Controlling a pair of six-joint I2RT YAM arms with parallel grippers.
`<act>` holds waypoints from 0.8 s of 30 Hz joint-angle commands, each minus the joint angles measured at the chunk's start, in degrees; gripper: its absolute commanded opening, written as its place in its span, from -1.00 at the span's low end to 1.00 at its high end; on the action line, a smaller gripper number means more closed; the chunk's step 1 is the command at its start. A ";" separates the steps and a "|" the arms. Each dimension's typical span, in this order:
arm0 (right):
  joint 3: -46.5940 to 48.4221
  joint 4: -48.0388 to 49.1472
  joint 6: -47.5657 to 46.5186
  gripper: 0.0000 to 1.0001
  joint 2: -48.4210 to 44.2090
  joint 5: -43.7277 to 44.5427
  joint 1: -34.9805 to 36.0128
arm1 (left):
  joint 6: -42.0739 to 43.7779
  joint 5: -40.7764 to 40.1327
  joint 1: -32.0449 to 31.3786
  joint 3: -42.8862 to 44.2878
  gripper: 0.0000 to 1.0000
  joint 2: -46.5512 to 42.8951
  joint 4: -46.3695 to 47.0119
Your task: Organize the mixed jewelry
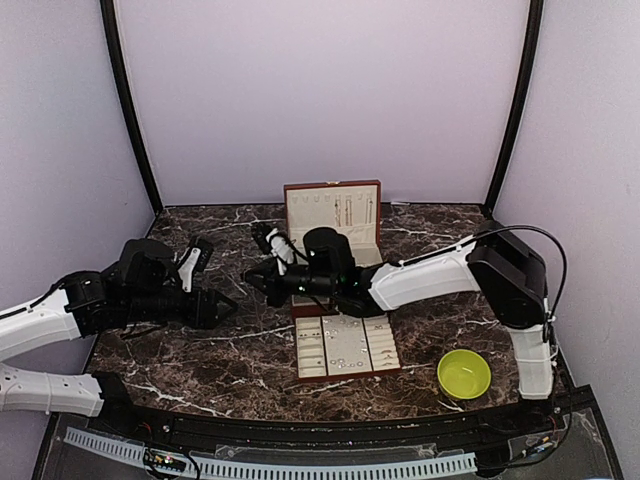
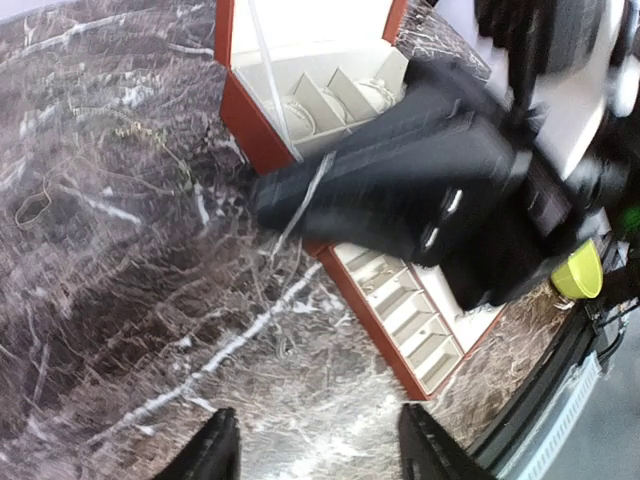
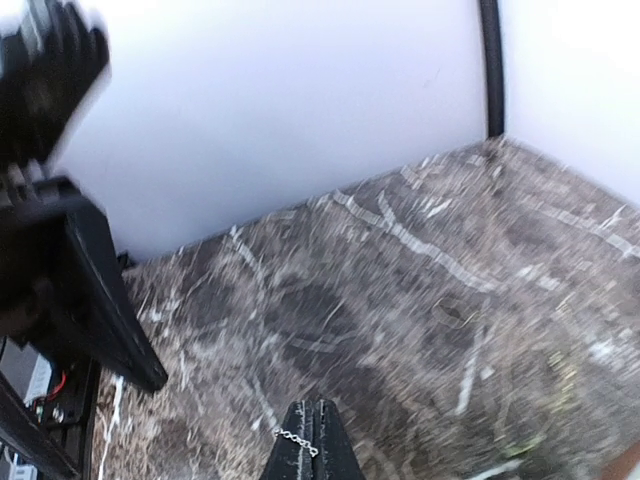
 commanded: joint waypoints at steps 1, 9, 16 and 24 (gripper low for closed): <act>-0.96 -0.76 -2.50 -1.00 -7.00 4.51 -1.16 | 3.79 -3.26 -0.15 3.53 0.25 -0.70 1.08; -1.29 -11.68 -7.13 -1.00 -16.34 13.53 -2.77 | 12.00 -2.64 2.24 12.46 0.48 7.49 4.10; -1.50 -21.92 -8.79 -1.00 -23.69 23.24 -5.32 | 16.66 10.66 9.07 19.72 0.48 18.63 15.52; -5.78 -28.92 -7.40 -1.00 -31.84 29.46 -10.44 | 19.90 17.32 9.27 28.42 0.48 36.17 30.20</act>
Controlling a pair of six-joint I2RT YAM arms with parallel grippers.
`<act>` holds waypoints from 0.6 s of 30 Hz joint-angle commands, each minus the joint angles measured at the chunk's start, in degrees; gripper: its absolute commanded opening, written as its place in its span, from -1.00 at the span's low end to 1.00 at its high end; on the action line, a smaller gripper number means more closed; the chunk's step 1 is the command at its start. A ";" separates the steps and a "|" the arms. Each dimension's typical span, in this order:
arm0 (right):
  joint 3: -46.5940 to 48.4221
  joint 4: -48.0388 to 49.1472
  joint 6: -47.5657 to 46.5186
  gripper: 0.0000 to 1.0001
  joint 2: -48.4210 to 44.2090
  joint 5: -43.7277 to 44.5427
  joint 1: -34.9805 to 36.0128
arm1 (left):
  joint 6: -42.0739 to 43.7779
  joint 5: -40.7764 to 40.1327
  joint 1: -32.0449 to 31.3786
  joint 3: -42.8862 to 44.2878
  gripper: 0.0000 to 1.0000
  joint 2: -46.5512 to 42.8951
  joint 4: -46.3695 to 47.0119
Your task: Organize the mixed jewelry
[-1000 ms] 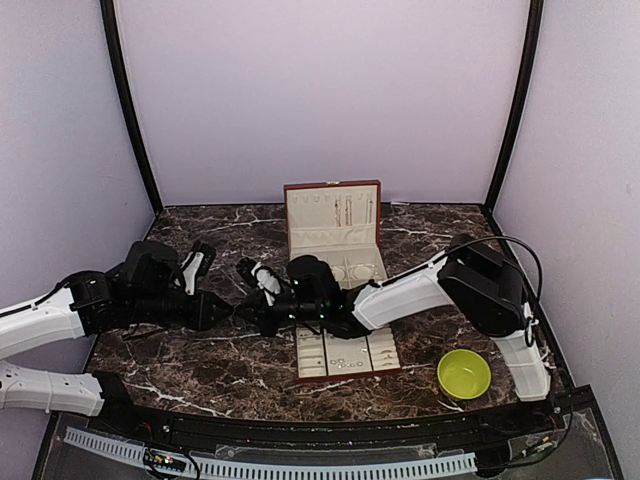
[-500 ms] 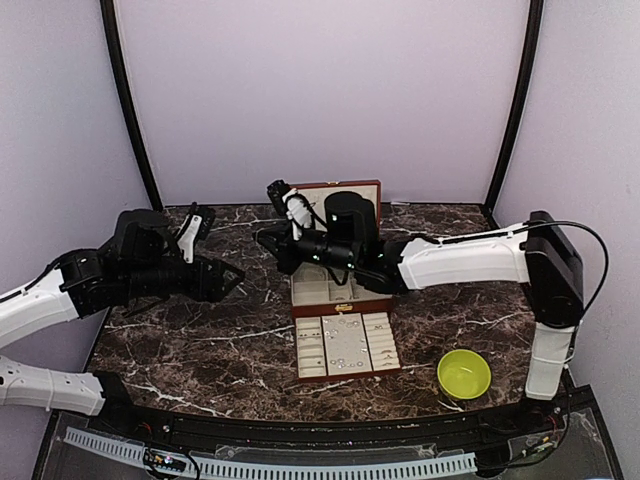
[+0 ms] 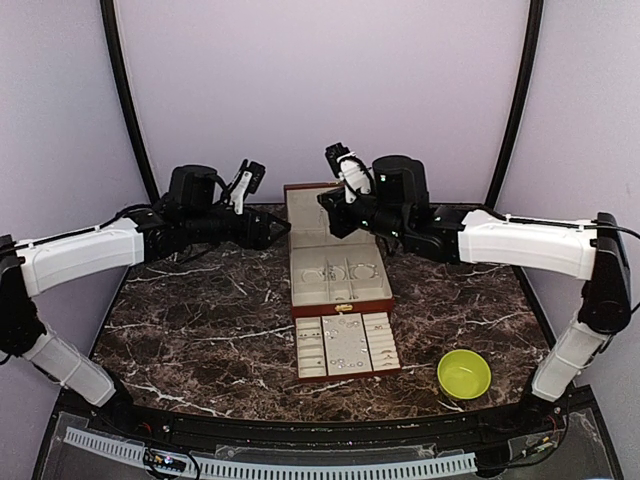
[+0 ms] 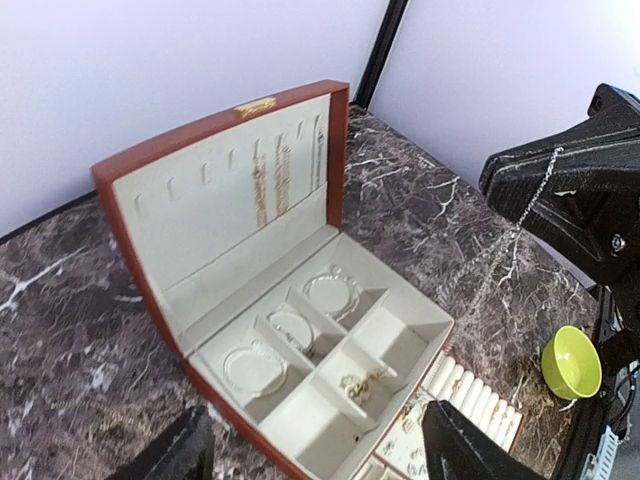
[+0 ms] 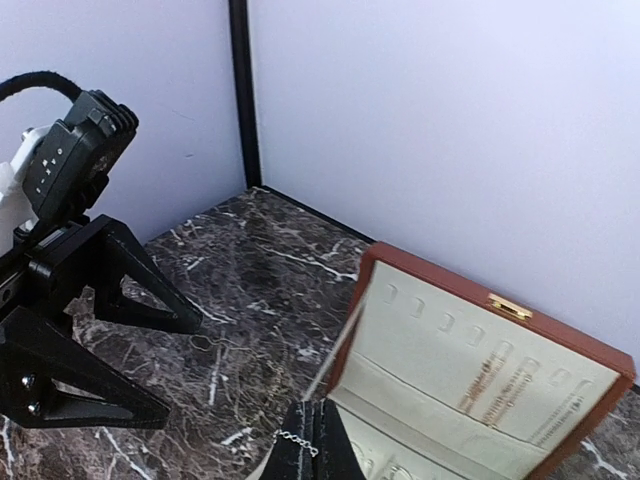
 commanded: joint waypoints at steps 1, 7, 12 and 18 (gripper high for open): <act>-2.88 -4.48 0.36 -1.00 -5.12 5.42 -3.12 | 3.86 6.75 0.09 5.44 0.47 7.22 11.59; -8.60 -5.19 1.84 -1.00 -10.64 5.00 -9.52 | 14.77 12.97 -0.82 13.27 0.34 18.20 16.73; -13.71 -3.39 4.80 -1.00 -13.36 0.46 -14.77 | 25.19 13.09 -1.64 13.47 0.34 23.82 26.93; -17.11 -1.27 6.18 -1.00 -15.03 -4.02 -18.30 | 33.62 10.51 -1.67 16.55 0.37 29.85 33.62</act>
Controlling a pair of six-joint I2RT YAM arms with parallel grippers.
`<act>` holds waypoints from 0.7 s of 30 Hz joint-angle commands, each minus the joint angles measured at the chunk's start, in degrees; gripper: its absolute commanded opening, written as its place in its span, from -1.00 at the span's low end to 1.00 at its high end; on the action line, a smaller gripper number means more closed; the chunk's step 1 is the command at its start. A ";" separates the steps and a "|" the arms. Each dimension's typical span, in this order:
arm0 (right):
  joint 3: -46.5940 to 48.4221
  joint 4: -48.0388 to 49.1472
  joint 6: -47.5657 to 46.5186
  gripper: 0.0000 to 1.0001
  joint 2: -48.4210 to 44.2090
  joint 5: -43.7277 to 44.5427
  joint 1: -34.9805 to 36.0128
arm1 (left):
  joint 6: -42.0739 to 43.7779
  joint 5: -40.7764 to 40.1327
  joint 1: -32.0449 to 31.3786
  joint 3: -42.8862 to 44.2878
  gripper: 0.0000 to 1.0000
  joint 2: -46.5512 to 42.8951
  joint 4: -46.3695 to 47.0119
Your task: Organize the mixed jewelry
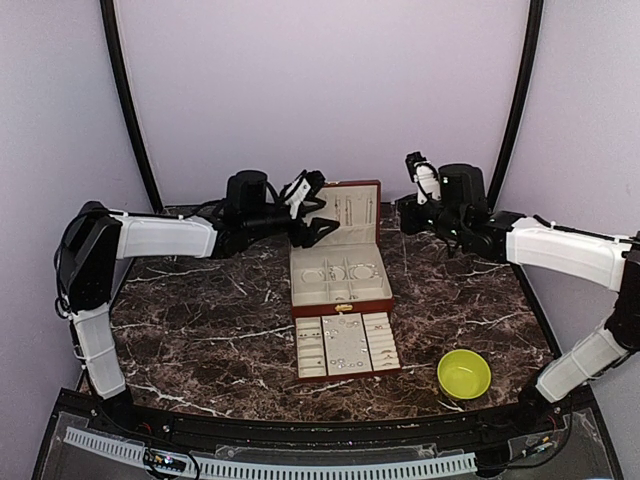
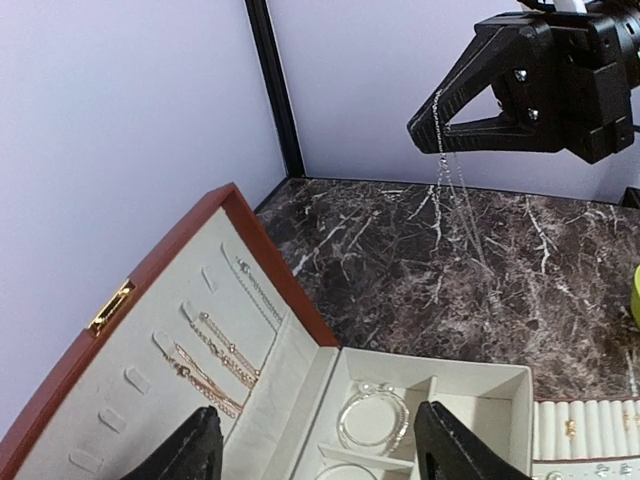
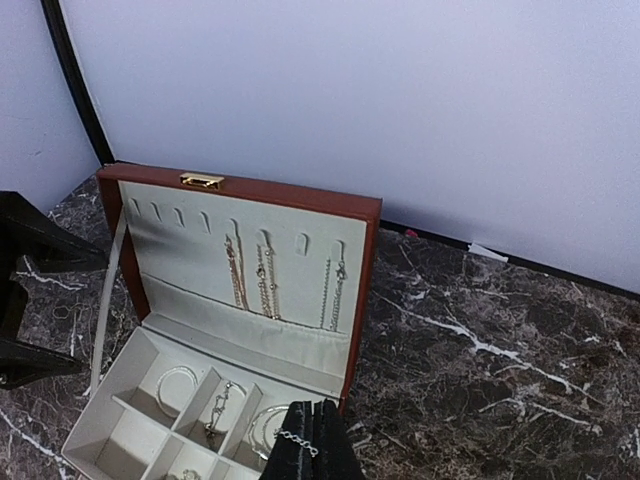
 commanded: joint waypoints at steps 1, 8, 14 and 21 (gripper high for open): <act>-1.82 3.72 1.85 -1.00 -2.23 -4.23 -1.84 | 9.32 -0.75 0.03 4.02 0.37 3.63 7.22; -3.94 5.93 3.22 -1.00 -2.47 -7.98 -4.56 | 12.97 -4.69 -0.04 9.01 0.35 8.18 6.57; -4.57 7.33 4.24 -1.00 -1.58 -10.82 -6.17 | 15.71 -9.44 -0.56 10.07 0.34 10.43 7.81; -4.98 8.51 4.99 -1.00 -1.16 -12.58 -7.07 | 17.98 -13.75 -1.40 10.84 0.34 11.89 8.12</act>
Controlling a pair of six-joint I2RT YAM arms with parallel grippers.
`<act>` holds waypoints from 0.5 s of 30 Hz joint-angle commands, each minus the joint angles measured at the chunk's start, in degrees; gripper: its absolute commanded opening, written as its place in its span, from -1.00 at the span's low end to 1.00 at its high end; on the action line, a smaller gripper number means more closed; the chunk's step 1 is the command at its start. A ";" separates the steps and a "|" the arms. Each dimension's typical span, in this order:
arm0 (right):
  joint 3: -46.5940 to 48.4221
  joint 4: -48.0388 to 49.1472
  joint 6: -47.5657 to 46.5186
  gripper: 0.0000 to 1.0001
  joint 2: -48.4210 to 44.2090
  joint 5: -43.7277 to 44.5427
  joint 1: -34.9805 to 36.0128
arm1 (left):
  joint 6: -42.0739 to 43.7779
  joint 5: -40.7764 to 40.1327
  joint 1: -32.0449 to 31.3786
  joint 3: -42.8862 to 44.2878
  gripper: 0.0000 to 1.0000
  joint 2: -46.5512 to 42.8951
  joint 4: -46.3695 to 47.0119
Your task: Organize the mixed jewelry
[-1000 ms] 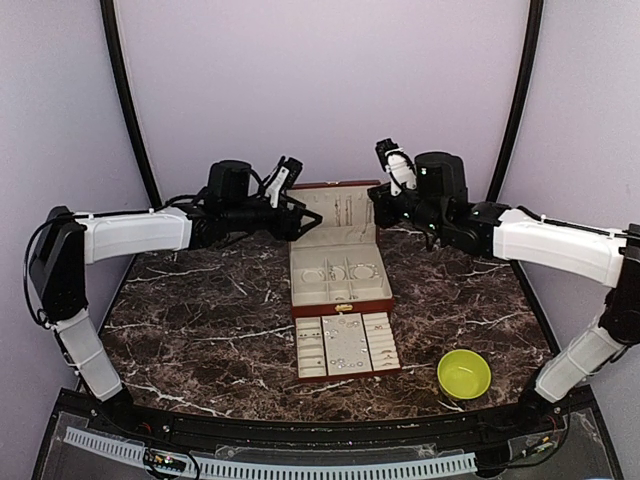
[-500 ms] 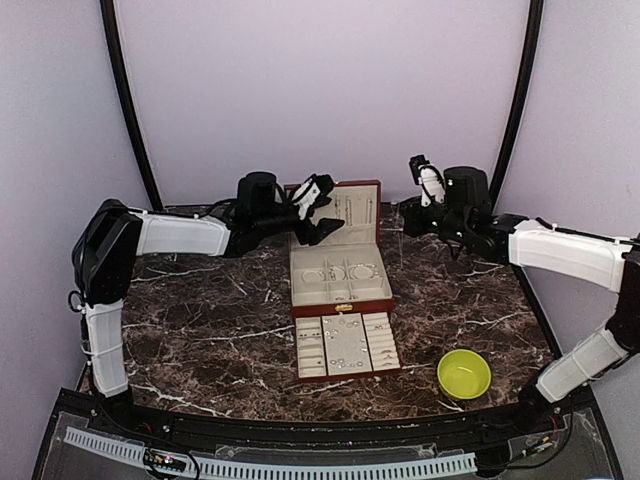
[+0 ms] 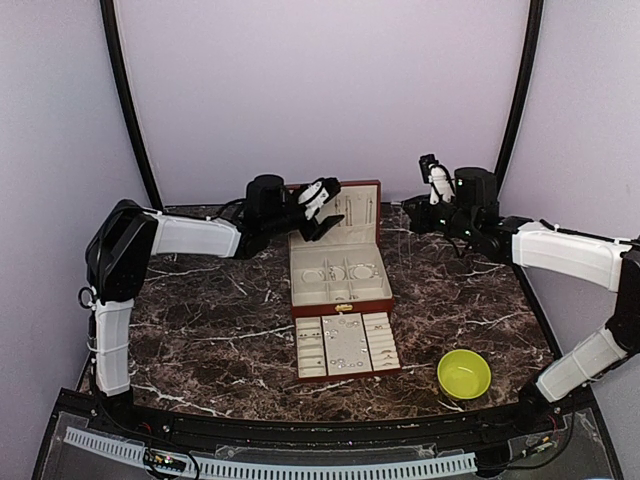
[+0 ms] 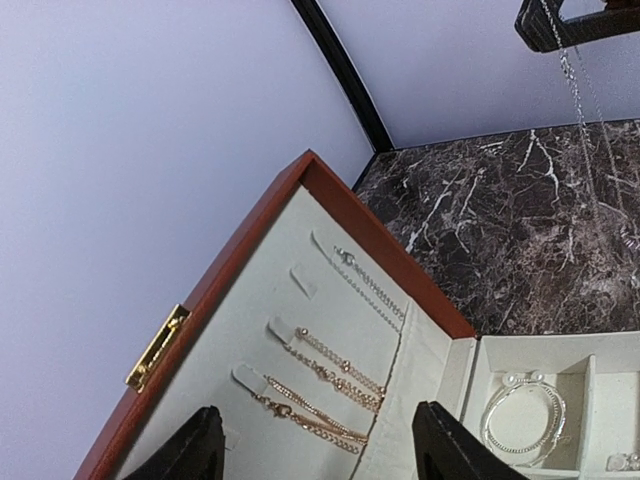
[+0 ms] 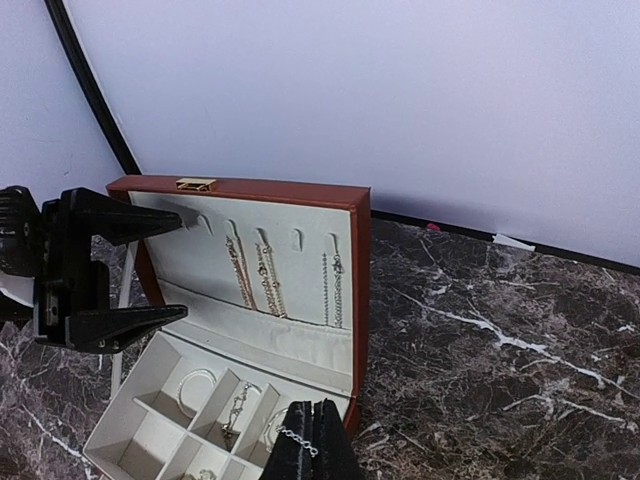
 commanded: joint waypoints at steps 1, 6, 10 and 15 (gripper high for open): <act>-0.71 3.64 1.17 -1.00 -0.13 -2.11 -0.64 | 2.84 -3.61 -0.87 1.95 0.34 0.42 1.84; -1.09 4.15 1.69 -1.00 -0.33 -2.89 -0.73 | 2.75 -7.37 -1.10 1.86 0.34 0.76 3.28; -1.40 4.34 2.08 -1.00 -0.12 -3.31 -0.79 | 2.52 -9.37 -1.38 1.50 0.33 0.91 5.16; -1.65 4.51 2.51 -1.00 -0.16 -3.81 -0.84 | 1.72 -10.64 -1.41 2.78 0.33 1.63 5.00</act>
